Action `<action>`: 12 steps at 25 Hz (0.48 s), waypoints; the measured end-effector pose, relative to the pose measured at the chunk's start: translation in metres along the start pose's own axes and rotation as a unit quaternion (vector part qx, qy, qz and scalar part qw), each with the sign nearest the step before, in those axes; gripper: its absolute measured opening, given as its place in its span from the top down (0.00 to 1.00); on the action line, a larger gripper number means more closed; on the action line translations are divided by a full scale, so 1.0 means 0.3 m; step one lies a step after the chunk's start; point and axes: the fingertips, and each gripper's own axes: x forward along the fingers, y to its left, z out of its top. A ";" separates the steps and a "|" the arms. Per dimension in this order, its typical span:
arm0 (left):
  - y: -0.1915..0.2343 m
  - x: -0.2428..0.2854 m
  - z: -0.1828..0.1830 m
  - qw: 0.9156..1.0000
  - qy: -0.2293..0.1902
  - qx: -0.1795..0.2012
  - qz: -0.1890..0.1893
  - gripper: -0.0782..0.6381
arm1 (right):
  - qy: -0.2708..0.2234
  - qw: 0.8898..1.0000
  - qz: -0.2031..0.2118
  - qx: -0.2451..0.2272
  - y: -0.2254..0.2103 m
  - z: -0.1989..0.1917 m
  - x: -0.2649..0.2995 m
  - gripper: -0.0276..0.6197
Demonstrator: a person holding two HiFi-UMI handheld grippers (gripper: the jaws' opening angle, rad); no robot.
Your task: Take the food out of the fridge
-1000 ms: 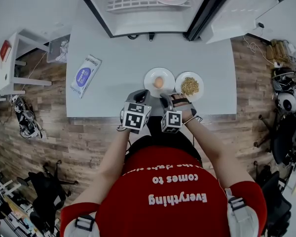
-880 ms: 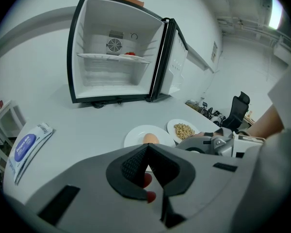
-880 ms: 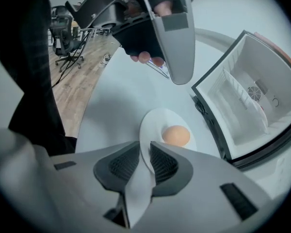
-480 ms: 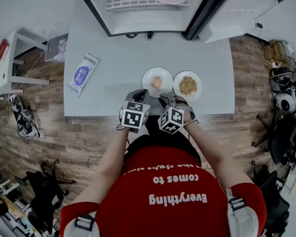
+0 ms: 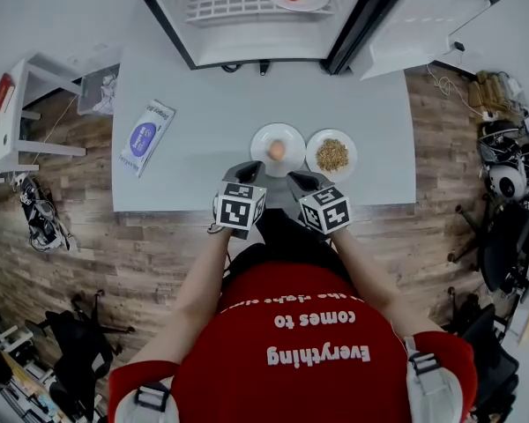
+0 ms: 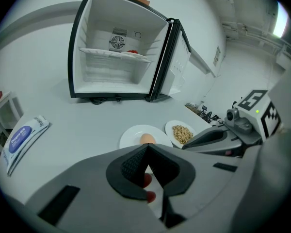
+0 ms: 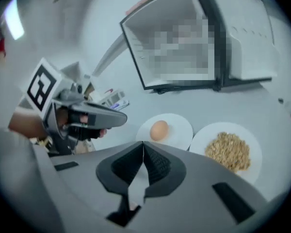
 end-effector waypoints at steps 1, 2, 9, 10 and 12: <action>-0.004 0.002 0.001 1.000 0.000 -0.001 -0.001 0.88 | -0.010 0.998 0.014 0.055 0.000 0.000 -0.009 0.93; -0.008 0.003 0.001 1.000 0.001 0.000 -0.002 0.88 | -0.021 0.993 0.029 0.111 0.000 0.001 -0.019 0.94; -0.041 -0.025 0.048 1.000 -0.017 0.002 -0.012 0.88 | -0.123 0.882 0.174 0.421 0.013 0.106 -0.089 0.94; -0.046 -0.035 0.059 1.000 -0.022 0.003 -0.013 0.88 | -0.138 0.864 0.192 0.445 0.015 0.128 -0.097 0.94; -0.055 -0.055 0.083 0.999 -0.032 0.007 -0.014 0.88 | -0.159 0.841 0.216 0.470 0.019 0.163 -0.110 0.94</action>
